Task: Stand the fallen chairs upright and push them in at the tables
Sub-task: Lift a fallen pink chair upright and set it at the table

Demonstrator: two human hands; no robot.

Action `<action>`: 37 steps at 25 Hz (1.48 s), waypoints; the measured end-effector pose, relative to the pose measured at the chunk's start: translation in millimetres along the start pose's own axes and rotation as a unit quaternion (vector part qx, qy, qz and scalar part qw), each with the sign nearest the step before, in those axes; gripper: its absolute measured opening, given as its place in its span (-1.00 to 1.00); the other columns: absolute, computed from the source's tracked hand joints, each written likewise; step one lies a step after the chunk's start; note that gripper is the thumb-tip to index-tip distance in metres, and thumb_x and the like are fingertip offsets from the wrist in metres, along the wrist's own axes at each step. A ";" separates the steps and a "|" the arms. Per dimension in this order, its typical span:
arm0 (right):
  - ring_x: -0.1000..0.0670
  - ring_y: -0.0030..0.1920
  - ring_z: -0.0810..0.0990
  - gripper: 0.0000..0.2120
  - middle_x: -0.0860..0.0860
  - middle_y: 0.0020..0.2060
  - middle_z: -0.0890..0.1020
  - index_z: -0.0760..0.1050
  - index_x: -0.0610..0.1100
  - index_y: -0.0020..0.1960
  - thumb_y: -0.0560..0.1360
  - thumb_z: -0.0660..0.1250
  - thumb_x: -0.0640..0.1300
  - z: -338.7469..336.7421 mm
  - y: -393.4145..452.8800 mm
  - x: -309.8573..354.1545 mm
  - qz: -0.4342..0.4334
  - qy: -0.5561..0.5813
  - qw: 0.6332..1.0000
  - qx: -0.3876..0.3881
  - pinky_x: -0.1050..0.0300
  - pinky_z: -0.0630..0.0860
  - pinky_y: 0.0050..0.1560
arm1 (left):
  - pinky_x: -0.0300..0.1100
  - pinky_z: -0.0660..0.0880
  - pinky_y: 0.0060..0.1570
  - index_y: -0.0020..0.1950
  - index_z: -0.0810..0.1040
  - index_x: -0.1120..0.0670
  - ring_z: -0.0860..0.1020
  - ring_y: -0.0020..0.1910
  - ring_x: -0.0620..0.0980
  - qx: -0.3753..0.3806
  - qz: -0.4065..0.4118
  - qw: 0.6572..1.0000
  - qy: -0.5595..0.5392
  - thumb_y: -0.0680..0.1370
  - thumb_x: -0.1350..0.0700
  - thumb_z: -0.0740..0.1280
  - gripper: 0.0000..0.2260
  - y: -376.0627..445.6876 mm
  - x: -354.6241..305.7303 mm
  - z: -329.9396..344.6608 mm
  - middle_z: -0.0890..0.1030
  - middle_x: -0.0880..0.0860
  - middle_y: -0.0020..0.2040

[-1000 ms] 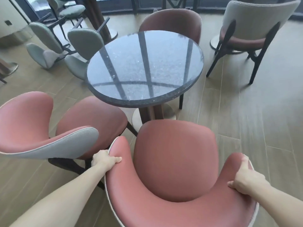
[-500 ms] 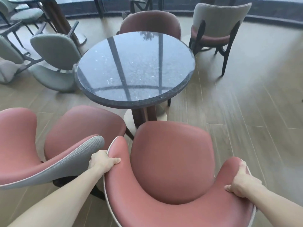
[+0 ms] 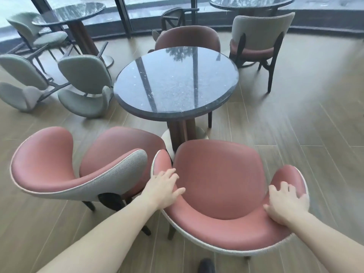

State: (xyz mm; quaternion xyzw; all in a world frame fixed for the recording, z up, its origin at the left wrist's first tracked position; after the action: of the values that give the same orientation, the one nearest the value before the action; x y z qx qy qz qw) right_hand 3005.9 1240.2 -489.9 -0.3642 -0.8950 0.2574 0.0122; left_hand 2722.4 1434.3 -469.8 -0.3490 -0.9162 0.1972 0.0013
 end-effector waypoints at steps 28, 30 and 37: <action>-0.02 0.32 0.43 -0.31 0.10 0.28 0.48 0.31 0.08 0.39 0.31 0.37 0.21 62.7 -99.9 100.6 -0.201 -0.031 0.979 0.017 -0.21 0.19 0.38 | 0.05 -0.03 0.54 0.55 0.26 -0.05 0.25 0.51 0.06 0.037 0.234 0.969 0.066 0.49 0.03 0.41 -0.35 -63.7 -74.6 69.5 0.34 0.01 0.53; -0.02 0.39 0.36 -0.16 0.08 0.34 0.41 0.21 0.08 0.48 0.27 0.40 0.22 60.7 -97.0 99.2 -0.165 -0.024 0.983 0.081 -0.19 0.09 0.46 | 0.01 -0.07 0.56 0.61 0.14 -0.05 0.08 0.59 0.00 0.014 0.250 0.967 0.050 0.50 -0.04 0.41 -0.26 -71.7 -49.8 55.9 0.12 -0.02 0.63; -0.08 0.34 0.40 -0.16 0.00 0.28 0.42 0.27 0.00 0.44 0.27 0.31 0.38 31.2 -120.6 140.4 -0.067 0.078 0.986 0.133 -0.13 0.23 0.38 | -0.02 0.07 0.53 0.64 -0.03 0.01 0.05 0.60 0.08 -0.093 0.010 0.990 0.104 0.50 -0.18 0.38 -0.14 -118.8 189.2 -12.8 -0.08 0.02 0.65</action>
State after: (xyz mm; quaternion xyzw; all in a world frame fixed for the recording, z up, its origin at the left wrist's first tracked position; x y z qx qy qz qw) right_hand 2818.3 1245.9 -483.6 -0.3175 -0.8713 0.3439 0.1476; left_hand 2505.1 1479.4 -440.6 -0.3755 -0.9218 0.0732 0.0623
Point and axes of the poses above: each hand's wrist, its own y-axis towards the middle knuckle, its own z-axis out of the palm, x = y × z, the point moved 7 cm from there along y, towards the middle knuckle
